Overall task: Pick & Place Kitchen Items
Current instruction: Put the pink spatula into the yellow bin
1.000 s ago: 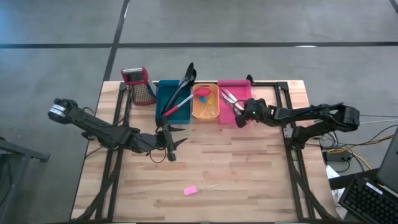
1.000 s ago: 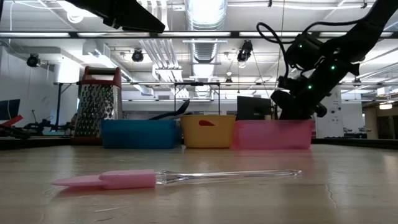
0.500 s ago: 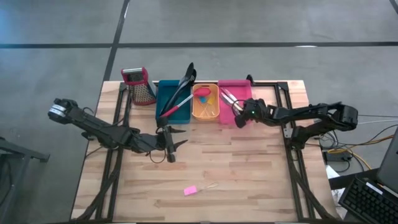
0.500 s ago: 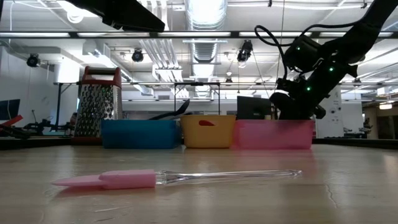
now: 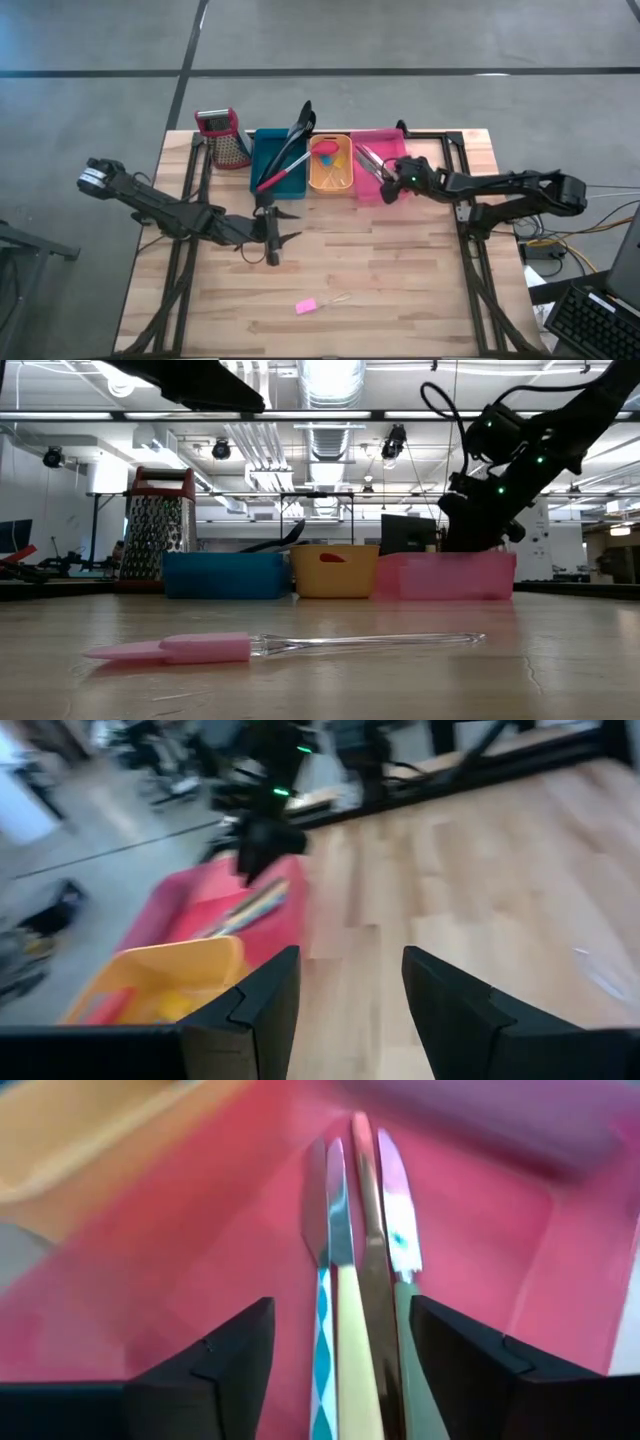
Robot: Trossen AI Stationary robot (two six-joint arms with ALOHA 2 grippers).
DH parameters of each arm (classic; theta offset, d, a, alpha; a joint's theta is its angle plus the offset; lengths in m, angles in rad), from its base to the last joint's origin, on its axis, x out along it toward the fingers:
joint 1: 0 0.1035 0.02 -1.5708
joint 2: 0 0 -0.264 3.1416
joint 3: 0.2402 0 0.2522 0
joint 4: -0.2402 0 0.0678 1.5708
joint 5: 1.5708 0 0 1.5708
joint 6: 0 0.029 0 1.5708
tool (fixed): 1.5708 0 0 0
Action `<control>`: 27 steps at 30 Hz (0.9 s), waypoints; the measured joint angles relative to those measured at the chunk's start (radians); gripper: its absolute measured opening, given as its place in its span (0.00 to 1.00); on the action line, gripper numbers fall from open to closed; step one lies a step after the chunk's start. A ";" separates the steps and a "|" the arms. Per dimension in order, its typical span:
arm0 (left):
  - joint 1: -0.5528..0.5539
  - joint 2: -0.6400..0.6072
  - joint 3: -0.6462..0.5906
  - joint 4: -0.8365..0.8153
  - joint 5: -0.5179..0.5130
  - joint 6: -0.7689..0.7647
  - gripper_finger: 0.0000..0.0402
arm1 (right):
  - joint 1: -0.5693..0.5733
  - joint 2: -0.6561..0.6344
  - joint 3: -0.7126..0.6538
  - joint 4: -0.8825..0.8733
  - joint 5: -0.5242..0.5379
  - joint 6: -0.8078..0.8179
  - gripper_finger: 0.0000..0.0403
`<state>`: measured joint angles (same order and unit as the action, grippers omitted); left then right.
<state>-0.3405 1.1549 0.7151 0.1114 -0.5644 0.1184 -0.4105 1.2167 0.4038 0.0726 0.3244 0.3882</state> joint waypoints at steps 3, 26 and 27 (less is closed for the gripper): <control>0.000 0.001 0.000 -0.019 0.078 0.000 0.45 | 0.010 -0.046 0.000 0.003 0.003 -0.012 0.57; -0.167 0.362 0.007 -0.068 0.276 -0.183 0.45 | 0.404 -0.411 0.002 0.102 0.018 -0.055 0.35; -0.174 0.385 0.013 -0.067 0.295 -0.188 0.45 | 0.432 -0.410 0.002 0.127 0.018 -0.060 0.34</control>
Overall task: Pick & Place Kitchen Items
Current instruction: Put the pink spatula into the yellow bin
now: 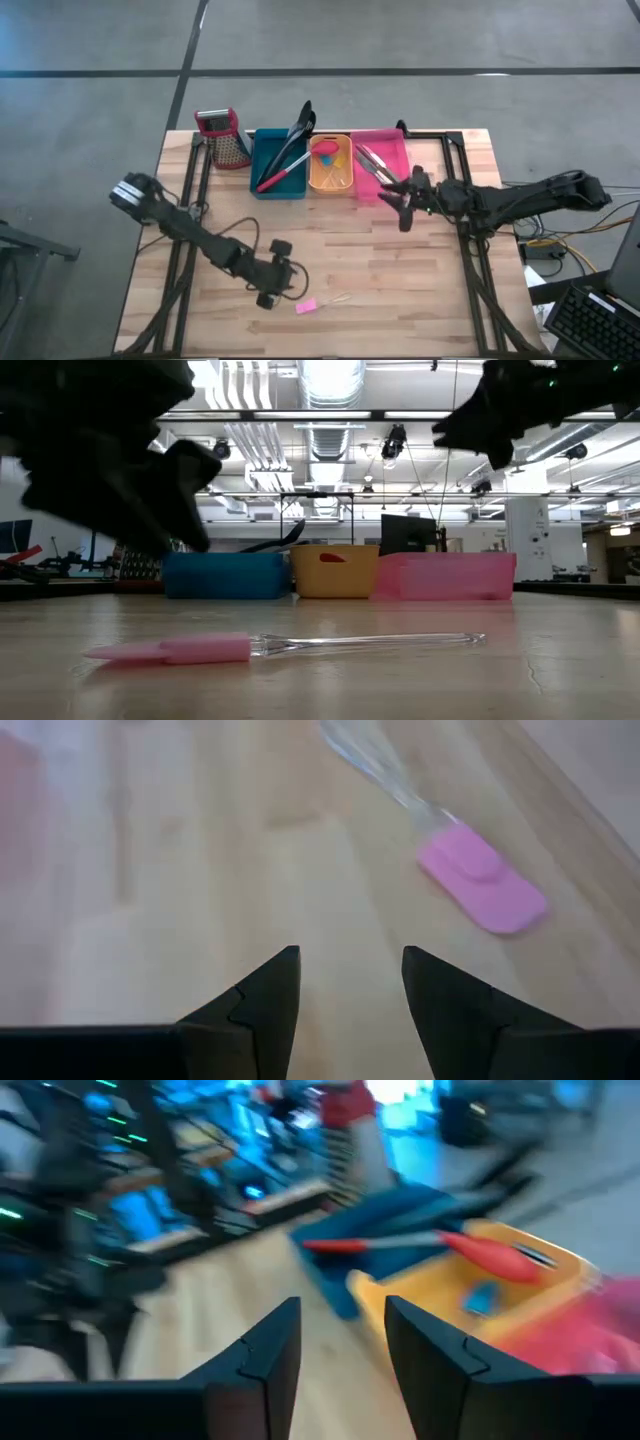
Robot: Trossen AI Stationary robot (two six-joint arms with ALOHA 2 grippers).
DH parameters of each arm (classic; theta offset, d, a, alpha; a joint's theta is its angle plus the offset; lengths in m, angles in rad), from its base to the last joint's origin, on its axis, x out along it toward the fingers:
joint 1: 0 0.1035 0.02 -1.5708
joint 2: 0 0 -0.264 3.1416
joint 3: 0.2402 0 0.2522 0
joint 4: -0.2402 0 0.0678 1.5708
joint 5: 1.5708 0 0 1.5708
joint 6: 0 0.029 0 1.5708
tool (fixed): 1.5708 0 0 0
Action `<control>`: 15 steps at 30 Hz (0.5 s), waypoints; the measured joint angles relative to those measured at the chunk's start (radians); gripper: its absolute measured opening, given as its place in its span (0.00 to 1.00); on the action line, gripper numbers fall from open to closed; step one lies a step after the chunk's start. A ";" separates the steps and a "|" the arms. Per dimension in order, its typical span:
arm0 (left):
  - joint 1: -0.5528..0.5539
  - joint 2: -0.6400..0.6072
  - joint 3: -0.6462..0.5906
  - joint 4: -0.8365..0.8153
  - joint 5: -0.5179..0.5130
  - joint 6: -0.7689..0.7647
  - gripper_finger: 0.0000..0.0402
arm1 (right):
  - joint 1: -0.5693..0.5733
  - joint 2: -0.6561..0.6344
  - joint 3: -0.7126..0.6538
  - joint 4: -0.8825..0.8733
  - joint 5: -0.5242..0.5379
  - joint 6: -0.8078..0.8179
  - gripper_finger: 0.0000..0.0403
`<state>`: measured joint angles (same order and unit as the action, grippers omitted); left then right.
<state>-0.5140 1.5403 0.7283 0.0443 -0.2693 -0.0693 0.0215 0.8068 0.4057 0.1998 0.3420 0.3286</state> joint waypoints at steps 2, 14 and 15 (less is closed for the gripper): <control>-0.010 0.044 0.017 0.000 0.029 -0.018 0.45 | 0.062 0.019 0.001 0.062 0.000 -0.017 0.32; -0.047 0.236 0.186 0.001 0.120 -0.194 0.45 | 0.210 0.098 0.001 0.215 0.062 -0.104 0.20; -0.047 0.246 0.203 0.000 0.131 -0.213 0.45 | 0.210 0.098 0.001 0.215 0.062 -0.104 0.19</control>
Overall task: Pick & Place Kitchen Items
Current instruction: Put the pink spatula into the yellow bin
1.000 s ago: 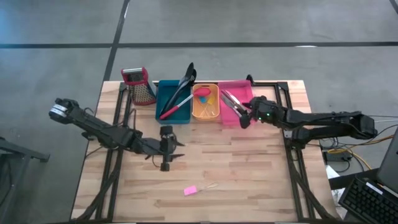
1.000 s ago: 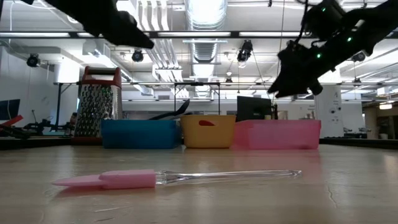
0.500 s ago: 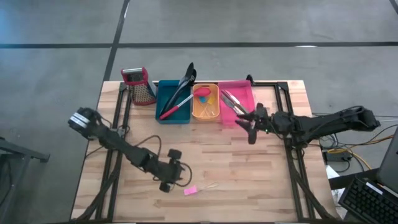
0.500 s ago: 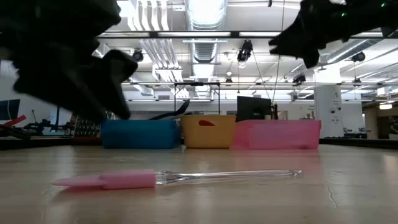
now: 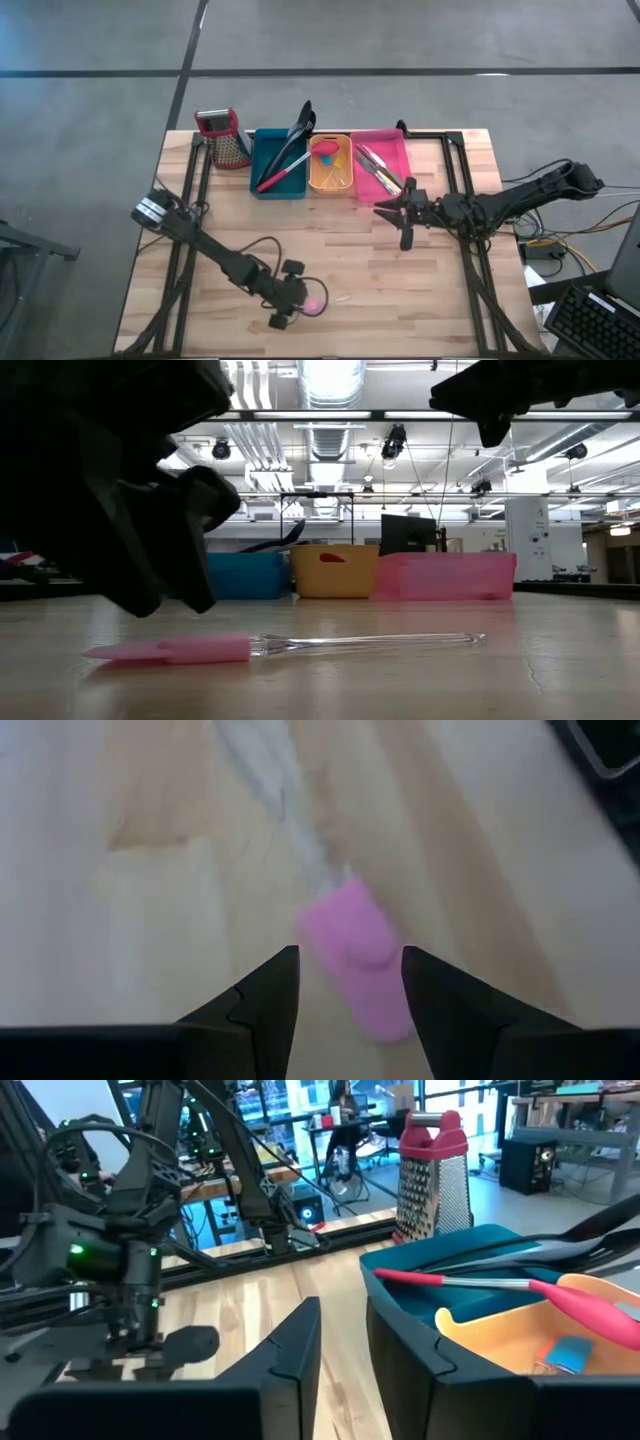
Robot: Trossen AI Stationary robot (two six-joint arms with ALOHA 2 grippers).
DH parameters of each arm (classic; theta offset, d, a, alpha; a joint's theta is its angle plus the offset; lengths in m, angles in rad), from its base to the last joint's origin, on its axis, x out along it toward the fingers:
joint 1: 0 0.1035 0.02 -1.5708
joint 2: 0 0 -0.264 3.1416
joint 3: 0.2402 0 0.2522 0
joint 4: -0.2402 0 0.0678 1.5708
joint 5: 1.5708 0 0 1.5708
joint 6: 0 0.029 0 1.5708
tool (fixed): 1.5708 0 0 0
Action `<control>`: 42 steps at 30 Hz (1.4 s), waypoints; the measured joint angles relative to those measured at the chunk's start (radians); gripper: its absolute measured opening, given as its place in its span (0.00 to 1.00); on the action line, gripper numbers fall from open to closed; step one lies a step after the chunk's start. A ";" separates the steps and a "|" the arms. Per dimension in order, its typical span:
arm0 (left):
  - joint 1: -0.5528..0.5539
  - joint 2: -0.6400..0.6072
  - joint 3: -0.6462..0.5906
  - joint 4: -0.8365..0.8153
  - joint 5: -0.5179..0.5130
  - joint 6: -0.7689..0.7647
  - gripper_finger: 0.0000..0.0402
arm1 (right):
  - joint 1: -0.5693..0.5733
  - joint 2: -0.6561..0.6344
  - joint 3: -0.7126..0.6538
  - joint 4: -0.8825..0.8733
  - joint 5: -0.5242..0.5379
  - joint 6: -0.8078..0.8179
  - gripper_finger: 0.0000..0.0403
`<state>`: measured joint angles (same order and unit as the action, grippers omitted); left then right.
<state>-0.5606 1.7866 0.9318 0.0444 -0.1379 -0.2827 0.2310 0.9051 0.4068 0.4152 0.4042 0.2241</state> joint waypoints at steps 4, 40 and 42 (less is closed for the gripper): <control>-0.004 0.021 0.060 -0.033 0.025 -0.006 0.45 | 0.000 0.000 0.000 0.000 -0.001 0.000 0.16; 0.014 0.188 0.081 -0.044 -0.095 -0.015 0.09 | 0.002 0.001 -0.001 -0.014 -0.016 0.004 0.25; 0.015 0.171 0.081 -0.048 -0.099 -0.002 0.04 | 0.002 0.001 -0.001 -0.014 -0.016 0.004 0.25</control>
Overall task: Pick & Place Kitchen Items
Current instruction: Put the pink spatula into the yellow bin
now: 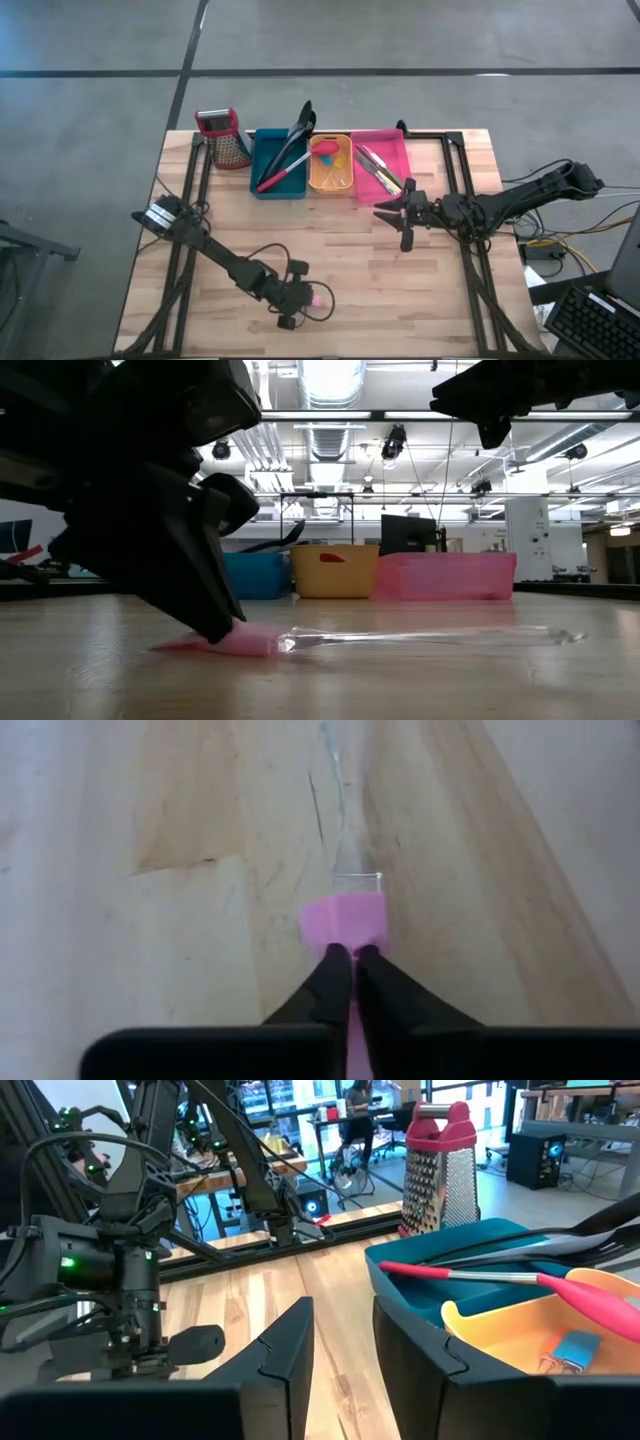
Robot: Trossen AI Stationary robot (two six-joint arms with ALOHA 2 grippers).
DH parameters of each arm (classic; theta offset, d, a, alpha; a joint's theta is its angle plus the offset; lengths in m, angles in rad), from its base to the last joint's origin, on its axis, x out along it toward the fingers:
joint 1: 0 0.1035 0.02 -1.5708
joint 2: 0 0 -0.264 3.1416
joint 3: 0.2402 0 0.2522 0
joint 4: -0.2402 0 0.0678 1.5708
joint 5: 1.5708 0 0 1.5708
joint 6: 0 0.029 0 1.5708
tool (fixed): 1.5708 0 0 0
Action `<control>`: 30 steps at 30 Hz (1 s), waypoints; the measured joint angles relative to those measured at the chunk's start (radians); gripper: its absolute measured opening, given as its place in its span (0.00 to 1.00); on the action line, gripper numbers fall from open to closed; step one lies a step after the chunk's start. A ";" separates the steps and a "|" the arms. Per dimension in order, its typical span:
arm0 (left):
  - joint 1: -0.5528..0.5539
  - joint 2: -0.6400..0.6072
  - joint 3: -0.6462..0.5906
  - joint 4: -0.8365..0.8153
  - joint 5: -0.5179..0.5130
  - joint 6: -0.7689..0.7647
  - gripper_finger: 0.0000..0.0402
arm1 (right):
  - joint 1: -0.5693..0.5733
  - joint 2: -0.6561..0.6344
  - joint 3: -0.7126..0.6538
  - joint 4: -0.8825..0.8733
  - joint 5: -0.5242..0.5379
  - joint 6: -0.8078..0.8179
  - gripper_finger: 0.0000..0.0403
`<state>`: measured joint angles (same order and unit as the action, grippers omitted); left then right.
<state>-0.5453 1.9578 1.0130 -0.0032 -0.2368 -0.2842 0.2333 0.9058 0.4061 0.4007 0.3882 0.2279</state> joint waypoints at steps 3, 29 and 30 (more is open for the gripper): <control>0.000 -0.045 0.001 -0.014 -0.013 0.026 0.01 | 0.000 0.000 0.000 0.000 -0.005 0.000 0.22; -0.003 -0.430 0.000 -0.224 -0.584 0.414 0.00 | 0.043 0.058 0.000 0.059 -0.056 0.000 0.18; -0.003 -0.430 0.000 -0.226 -0.601 0.442 0.00 | 0.046 0.072 0.000 0.076 -0.057 0.000 0.19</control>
<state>-0.5488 1.5274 1.0130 -0.2289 -0.8376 0.1581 0.2794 0.9780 0.4057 0.4767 0.3310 0.2276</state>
